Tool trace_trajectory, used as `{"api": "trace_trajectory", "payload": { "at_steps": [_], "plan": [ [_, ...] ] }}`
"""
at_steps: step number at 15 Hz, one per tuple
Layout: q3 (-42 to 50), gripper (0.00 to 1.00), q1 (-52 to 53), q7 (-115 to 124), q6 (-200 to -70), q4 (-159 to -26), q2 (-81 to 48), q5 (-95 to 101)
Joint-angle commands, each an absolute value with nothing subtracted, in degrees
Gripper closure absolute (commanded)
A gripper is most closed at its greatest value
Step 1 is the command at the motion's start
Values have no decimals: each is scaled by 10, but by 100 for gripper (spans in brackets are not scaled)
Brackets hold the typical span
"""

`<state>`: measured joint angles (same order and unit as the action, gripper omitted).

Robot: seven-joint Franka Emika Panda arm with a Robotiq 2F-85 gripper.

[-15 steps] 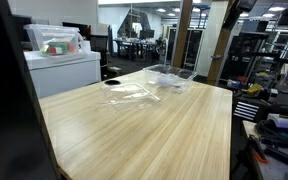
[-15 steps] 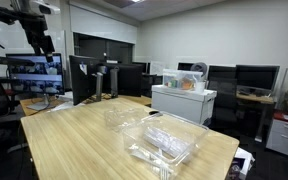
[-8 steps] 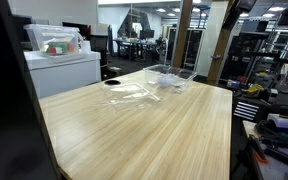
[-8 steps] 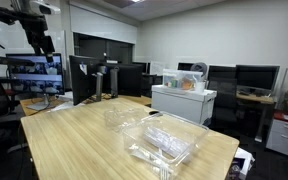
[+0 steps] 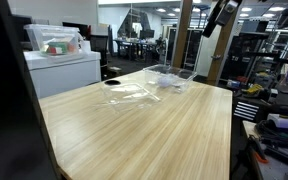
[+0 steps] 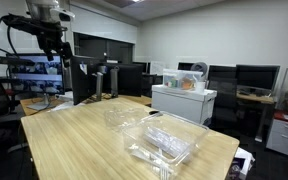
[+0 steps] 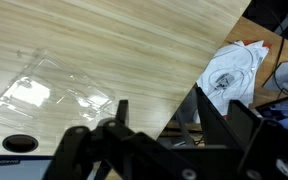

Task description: Put the fork in the container and the lid on top

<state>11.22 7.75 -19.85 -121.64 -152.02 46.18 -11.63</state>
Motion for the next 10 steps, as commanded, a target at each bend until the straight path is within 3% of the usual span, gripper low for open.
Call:
{"api": "trace_trajectory", "payload": {
  "at_steps": [1,10],
  "plan": [
    [166,0,95,-330,-1247,-1497,395,-110],
    [187,0,92,-597,-1332,-1445,198,-102]
  ]
}}
